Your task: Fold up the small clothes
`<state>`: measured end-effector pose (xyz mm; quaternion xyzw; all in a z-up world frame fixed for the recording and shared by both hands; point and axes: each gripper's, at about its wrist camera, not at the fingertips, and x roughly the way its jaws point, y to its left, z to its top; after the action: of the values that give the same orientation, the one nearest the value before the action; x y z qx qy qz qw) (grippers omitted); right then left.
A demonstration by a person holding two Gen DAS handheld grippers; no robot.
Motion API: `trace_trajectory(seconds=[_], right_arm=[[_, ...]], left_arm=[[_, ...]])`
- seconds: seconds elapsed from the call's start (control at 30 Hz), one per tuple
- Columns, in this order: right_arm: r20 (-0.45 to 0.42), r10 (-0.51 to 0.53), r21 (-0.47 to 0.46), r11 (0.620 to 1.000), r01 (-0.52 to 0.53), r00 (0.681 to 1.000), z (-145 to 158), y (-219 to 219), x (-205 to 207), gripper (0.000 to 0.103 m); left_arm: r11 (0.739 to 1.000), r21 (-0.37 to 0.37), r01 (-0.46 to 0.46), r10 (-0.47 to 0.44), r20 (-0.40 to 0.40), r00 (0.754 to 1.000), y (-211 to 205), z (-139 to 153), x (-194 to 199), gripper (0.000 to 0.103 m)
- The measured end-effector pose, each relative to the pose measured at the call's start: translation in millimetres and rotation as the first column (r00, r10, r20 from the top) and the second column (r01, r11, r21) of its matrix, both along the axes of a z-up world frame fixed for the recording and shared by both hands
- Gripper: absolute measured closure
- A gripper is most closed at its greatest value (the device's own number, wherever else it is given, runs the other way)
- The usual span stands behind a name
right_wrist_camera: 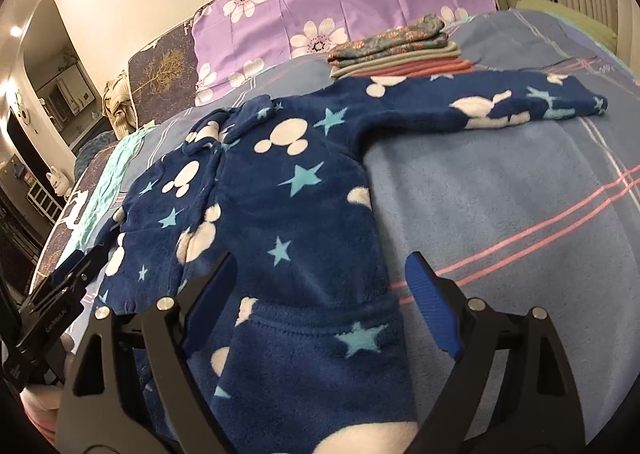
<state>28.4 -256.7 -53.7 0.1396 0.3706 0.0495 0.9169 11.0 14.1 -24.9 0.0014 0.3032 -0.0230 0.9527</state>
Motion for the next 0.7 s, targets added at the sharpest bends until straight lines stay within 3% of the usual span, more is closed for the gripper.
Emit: trace_trajectory(seconds=[0.43,0.7], right_arm=[[0.020,-0.008,-0.100,0.995,0.010,1.000,4.6,5.3,4.0,0.016],[0.008,0.004,-0.099,0.995,-0.003,1.000,3.3,9.1,9.4,0.016]], left_arm=[[1.000,-0.024,0.006,-0.006,-0.017,1.000,6.1,-1.5,6.8,0.022],[0.999,-0.034,0.005,-0.006,-0.031,0.999,10.5,-6.0,8.0,0.022]])
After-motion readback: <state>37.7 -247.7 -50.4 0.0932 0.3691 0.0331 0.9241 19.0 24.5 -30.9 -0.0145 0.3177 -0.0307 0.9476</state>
